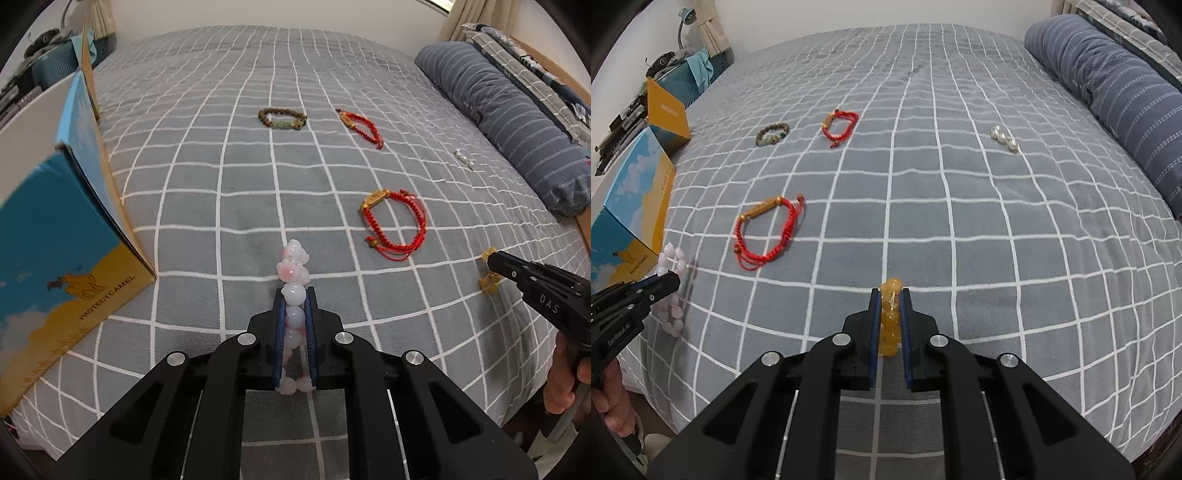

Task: Organize jewelry
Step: 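Grasp the pink-white bead bracelet with the left tool while the right tool grasps the amber beads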

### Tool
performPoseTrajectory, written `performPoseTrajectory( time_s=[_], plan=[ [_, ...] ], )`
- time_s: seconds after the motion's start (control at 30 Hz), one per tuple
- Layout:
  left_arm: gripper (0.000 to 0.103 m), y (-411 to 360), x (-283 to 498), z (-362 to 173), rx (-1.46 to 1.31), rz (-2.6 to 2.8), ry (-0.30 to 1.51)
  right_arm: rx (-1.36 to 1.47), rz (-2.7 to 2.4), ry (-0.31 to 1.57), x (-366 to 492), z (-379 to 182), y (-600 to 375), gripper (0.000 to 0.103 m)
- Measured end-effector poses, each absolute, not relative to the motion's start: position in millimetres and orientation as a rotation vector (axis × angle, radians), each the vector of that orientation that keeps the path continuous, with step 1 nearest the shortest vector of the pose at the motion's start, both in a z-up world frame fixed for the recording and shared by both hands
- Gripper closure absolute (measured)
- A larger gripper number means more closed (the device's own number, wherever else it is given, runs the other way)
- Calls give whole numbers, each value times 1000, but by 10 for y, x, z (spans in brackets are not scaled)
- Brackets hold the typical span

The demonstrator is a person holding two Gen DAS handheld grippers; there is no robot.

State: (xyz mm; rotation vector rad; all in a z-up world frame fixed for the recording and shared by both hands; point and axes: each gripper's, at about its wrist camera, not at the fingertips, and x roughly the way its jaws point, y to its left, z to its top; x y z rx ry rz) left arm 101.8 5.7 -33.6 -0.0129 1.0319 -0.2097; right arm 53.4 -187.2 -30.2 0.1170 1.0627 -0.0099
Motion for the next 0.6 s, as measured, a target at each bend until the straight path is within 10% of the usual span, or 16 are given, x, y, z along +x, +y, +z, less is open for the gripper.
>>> performPoseTrajectory(
  time_s=[0.6],
  plan=[
    [94, 78, 1095, 219, -10, -215, 951, 91, 5, 965, 695, 217, -1820, 94]
  ],
)
